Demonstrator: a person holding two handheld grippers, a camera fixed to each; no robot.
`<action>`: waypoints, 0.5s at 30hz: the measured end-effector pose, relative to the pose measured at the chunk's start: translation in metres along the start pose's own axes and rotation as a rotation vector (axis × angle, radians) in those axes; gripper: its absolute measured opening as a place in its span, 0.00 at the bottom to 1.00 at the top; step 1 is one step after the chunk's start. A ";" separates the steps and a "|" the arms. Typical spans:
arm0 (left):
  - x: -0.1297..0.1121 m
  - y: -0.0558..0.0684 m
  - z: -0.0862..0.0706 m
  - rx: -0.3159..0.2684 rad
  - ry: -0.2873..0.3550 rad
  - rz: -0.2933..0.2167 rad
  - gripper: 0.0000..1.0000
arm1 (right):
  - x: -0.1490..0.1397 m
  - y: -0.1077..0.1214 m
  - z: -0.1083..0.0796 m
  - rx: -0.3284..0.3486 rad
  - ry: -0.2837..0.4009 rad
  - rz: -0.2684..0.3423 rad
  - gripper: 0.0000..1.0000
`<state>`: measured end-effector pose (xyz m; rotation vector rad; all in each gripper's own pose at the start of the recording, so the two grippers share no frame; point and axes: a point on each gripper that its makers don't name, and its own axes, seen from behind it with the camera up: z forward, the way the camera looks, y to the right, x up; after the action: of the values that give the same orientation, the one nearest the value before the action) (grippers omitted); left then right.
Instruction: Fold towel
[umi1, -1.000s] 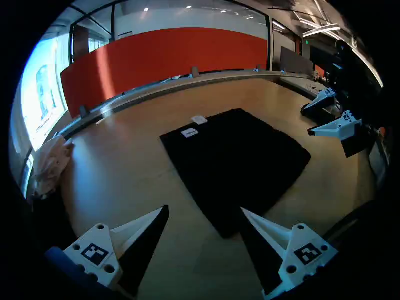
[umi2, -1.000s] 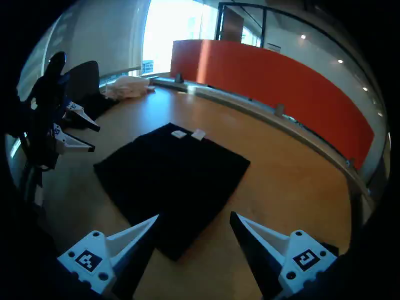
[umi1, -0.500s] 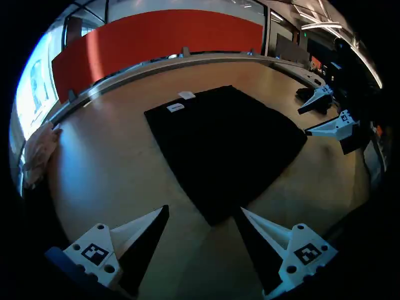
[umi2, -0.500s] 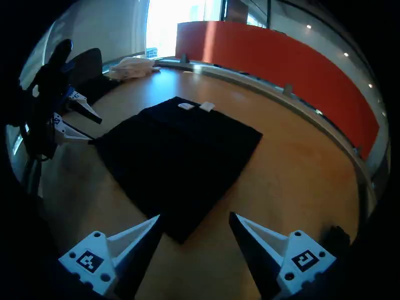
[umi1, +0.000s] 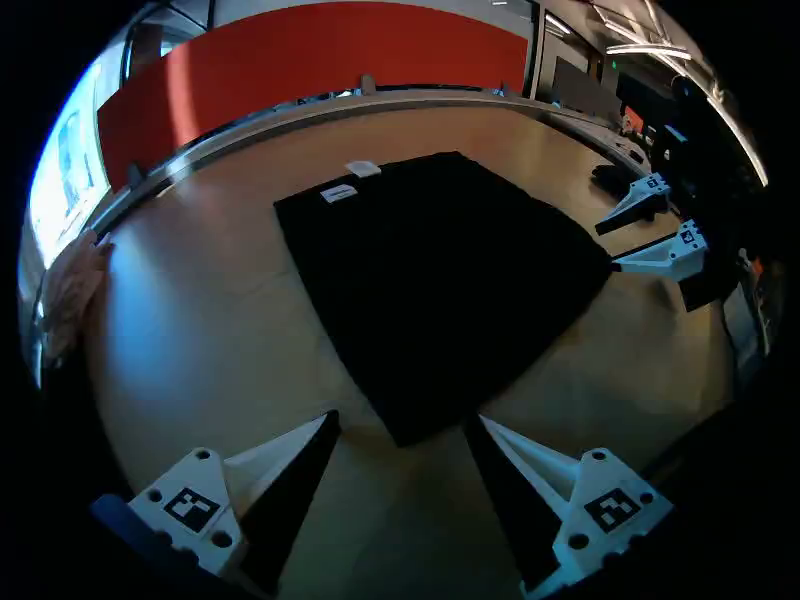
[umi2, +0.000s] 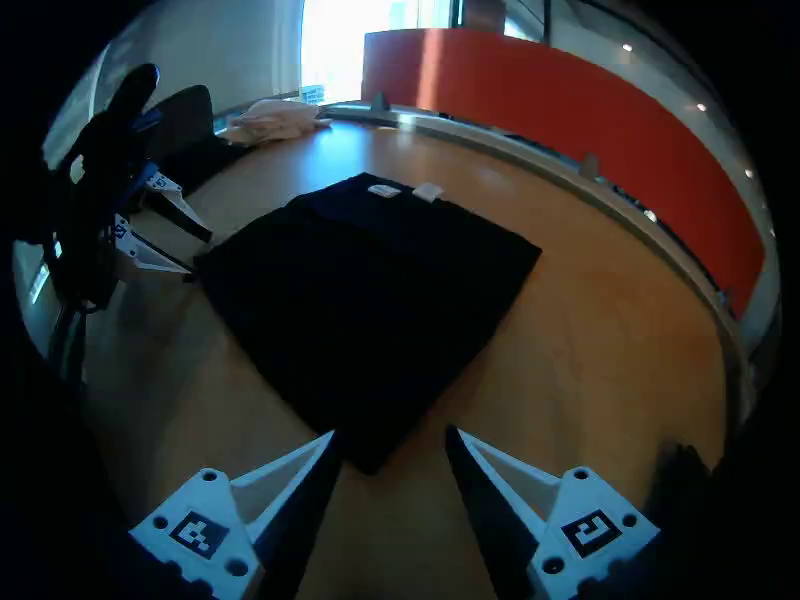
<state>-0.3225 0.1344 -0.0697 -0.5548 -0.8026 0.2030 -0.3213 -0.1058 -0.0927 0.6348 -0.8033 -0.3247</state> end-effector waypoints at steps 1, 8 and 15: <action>0.000 0.000 0.000 0.001 -0.001 -0.001 0.91 | -0.001 -0.001 0.001 0.004 -0.002 0.005 0.72; -0.001 -0.005 0.000 0.022 -0.014 0.001 0.76 | -0.005 -0.007 0.003 0.030 -0.013 0.016 0.64; -0.001 -0.008 0.001 0.030 -0.021 0.011 0.71 | -0.009 -0.017 0.001 0.055 -0.022 0.007 0.49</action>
<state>-0.3240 0.1278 -0.0660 -0.5292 -0.8153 0.2309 -0.3289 -0.1150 -0.1077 0.6808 -0.8381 -0.3041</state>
